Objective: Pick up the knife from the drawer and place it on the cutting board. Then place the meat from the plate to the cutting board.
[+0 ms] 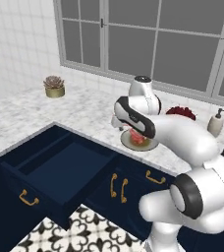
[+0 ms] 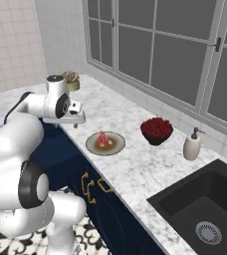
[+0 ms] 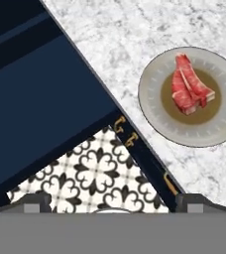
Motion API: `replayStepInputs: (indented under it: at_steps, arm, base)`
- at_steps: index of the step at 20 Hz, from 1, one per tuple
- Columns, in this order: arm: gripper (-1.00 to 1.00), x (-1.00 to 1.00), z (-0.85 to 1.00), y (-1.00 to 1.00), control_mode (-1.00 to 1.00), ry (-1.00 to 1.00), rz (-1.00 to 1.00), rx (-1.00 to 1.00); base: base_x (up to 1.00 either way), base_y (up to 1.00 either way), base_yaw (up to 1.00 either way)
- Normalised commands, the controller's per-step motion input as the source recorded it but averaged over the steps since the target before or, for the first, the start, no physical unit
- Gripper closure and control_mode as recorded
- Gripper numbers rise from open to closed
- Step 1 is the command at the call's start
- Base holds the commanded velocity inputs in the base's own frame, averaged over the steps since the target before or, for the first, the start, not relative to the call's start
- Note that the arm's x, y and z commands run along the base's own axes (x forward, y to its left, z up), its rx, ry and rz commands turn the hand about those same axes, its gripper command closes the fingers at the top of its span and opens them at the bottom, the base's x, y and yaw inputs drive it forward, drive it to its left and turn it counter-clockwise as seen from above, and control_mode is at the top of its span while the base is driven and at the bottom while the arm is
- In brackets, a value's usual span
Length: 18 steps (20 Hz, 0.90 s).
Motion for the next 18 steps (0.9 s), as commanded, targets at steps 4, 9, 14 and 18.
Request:
replayStepInputs:
  at_steps: [4,9,14,18]
  arm:
    - [-1.00,0.93,0.00,-0.10,-1.00,0.17,0.00,-0.02]
    - [-1.00,1.00,-0.41,-0.52,-1.00,0.28,0.00,-0.04]
    - [-1.00,1.00,-0.95,-0.74,-1.00,0.23,0.00,-0.08]
    - [-1.00,1.00,-0.91,-0.34,-1.00,0.02,0.07,-0.14]
  base:
    - [0.00,0.00,0.00]
    - [0.00,0.00,0.00]
    - [0.00,0.00,0.00]
    - [0.00,0.00,0.00]
